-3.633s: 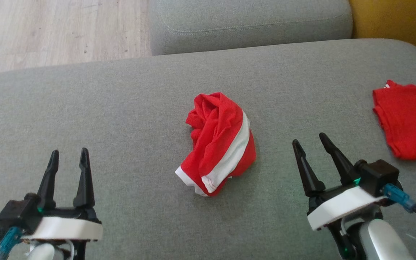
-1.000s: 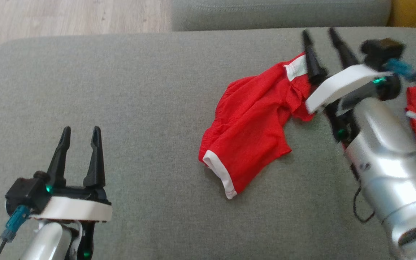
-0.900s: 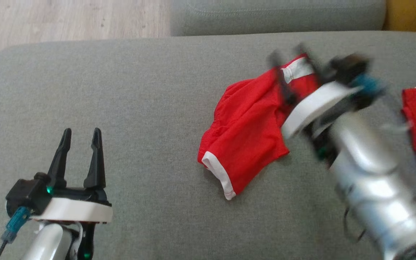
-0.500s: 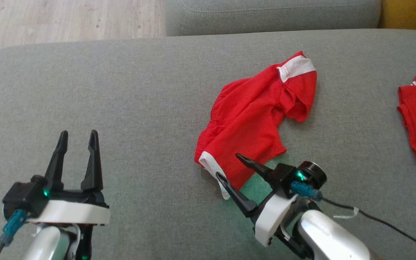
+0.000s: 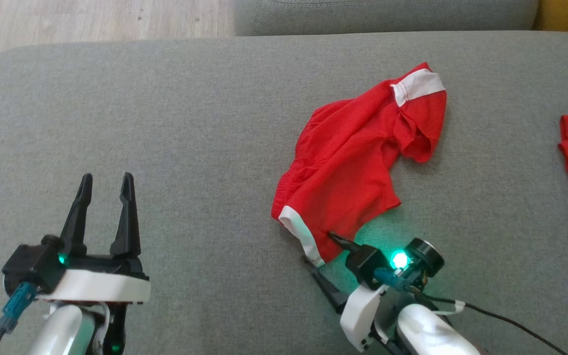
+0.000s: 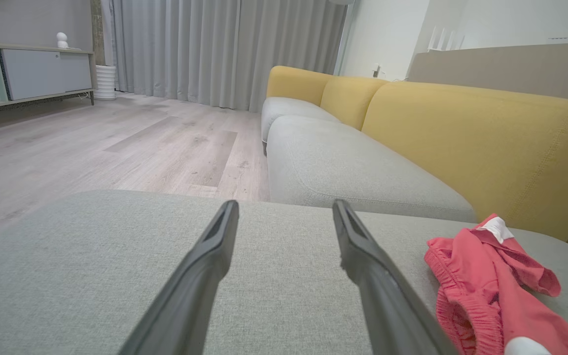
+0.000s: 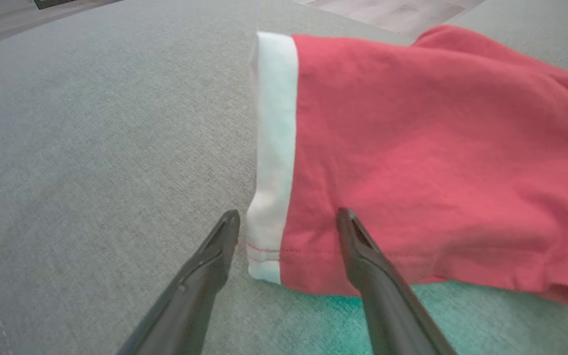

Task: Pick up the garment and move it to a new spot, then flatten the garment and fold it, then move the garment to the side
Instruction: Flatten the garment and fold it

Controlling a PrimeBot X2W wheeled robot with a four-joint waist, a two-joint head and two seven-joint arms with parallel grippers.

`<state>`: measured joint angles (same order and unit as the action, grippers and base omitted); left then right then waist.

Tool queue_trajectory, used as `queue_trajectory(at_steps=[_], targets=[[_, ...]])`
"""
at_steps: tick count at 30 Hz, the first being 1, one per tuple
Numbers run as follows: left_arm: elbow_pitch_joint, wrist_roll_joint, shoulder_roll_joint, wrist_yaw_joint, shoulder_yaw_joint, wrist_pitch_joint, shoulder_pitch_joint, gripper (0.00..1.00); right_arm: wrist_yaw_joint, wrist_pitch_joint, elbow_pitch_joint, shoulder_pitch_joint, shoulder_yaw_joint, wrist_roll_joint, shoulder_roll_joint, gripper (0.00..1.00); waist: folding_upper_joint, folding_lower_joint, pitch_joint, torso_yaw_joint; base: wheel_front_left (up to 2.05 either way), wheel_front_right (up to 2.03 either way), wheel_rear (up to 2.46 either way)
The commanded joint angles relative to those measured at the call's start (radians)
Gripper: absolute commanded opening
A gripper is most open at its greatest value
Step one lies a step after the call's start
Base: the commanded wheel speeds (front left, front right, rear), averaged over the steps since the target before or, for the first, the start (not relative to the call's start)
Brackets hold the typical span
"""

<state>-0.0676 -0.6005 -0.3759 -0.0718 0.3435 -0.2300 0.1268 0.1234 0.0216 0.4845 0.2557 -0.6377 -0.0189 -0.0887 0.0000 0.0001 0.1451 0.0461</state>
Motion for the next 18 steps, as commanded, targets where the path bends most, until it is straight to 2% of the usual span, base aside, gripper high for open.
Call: queue_trajectory(at_steps=[1,2,10,14,18], targets=[[0.031,-0.007,-0.031,-0.005,-0.039,-0.003,0.057,1.0,0.007,0.006,-0.017,0.031,0.004,0.012,0.023,0.62,0.0,-0.0001,0.002,0.002,0.0,0.0,0.0],[0.032,-0.006,-0.03,-0.007,-0.038,-0.003,0.058,1.0,0.007,0.009,-0.007,0.034,0.015,0.018,0.026,0.0,0.0,-0.0001,0.002,0.004,0.0,0.0,0.0],[0.03,-0.01,-0.031,-0.011,-0.039,-0.005,0.056,1.0,0.007,0.041,-0.038,0.021,0.129,0.03,0.037,0.0,0.0,-0.0001,-0.006,-0.003,0.0,0.0,0.0],[0.028,-0.011,-0.031,-0.011,-0.038,-0.007,0.056,1.0,0.007,0.056,-0.141,0.034,0.171,0.03,0.038,0.0,0.0,-0.0001,-0.013,-0.008,0.0,0.0,0.0],[0.029,-0.012,-0.032,-0.014,-0.041,-0.008,0.058,1.0,0.007,0.045,-0.269,0.138,0.132,0.053,0.027,0.0,0.0,-0.0001,-0.013,-0.018,0.0,0.0,0.0]])
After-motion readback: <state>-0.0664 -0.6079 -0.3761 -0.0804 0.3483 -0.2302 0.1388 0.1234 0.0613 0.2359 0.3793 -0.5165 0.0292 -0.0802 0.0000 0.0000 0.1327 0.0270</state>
